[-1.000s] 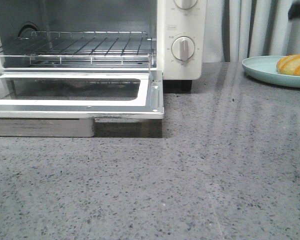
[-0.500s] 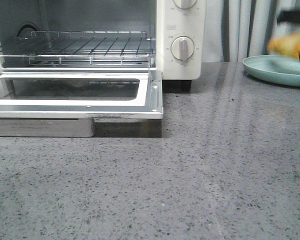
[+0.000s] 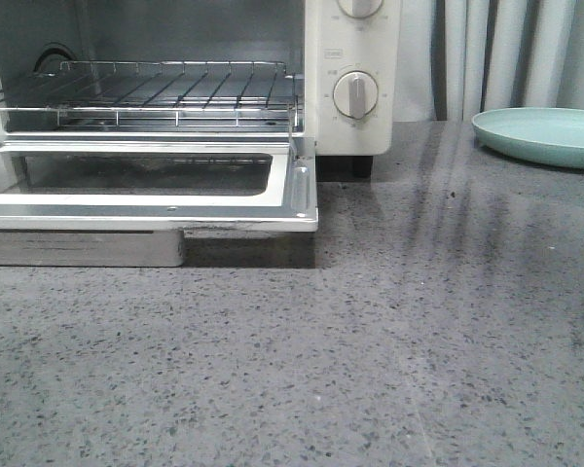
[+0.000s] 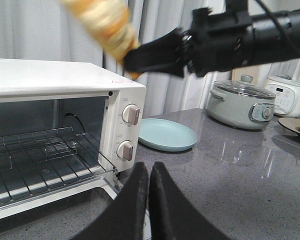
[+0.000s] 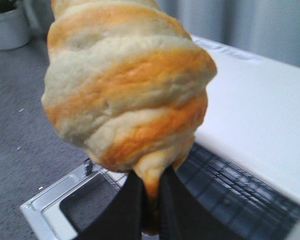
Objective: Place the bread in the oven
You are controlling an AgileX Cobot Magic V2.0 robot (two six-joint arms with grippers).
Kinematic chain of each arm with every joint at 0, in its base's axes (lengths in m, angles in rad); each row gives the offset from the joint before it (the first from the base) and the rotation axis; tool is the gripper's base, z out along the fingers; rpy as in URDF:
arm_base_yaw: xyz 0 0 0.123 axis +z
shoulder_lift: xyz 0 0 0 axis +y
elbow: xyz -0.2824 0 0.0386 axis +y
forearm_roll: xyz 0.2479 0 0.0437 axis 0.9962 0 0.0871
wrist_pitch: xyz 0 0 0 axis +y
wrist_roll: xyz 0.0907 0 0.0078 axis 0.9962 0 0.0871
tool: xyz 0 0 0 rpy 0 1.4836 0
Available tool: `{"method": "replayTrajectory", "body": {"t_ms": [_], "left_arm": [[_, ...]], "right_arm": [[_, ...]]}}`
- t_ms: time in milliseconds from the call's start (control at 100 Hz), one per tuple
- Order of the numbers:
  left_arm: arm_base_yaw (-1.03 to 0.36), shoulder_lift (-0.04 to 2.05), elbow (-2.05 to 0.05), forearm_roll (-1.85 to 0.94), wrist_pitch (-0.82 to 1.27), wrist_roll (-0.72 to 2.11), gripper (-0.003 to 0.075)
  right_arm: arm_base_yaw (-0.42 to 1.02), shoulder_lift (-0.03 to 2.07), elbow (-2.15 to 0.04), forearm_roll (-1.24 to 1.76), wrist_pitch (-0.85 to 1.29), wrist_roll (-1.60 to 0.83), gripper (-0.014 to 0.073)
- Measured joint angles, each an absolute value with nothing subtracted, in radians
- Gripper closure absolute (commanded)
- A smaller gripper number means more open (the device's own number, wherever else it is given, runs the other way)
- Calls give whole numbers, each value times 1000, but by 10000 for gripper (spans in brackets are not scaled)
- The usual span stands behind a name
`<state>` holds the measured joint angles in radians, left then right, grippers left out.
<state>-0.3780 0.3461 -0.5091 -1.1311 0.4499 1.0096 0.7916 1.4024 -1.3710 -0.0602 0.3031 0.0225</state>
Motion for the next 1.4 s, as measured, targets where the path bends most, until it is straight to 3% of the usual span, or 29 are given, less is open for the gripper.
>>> {"method": "replayTrajectory", "body": {"t_ms": [190,590,660,790,890,990,1060,1120,1130,1200,1400], "left_arm": [[-378,346,-509,-1131,448,1010,742],[-378,346,-509,-1131,472,1010,742],[-378,346,-509,-1131,472,1010,742],[-378,346,-509,-1131,476,1010,742],[-378,346,-509,-1131,471,1010,742],[-378,339,-509,-1131,433,1010,742],[-378,319,-509,-1131,396,1010,742],[-378,290,-509,-1131,367,1010,742],[-378,281,-509,-1128,364,1010,742],[-378,229,-509,-1108,344,1007,742],[-363,51,-489,-890,328,842,742]], "right_arm": [[834,1591,-1445,-75,376,22,662],[726,1820,-1608,-81,473,22,640],[713,1829,-1623,-81,475,22,516],[703,1835,-1639,-77,475,29,64],[701,1835,-1639,-77,477,35,-65],[701,1835,-1641,-72,509,35,-5],[701,1827,-1641,-61,552,36,137],[701,1806,-1638,-54,592,36,371],[701,1797,-1634,-54,594,37,371],[711,1741,-1602,-54,602,37,661],[773,1438,-1352,-54,482,35,663]]}}
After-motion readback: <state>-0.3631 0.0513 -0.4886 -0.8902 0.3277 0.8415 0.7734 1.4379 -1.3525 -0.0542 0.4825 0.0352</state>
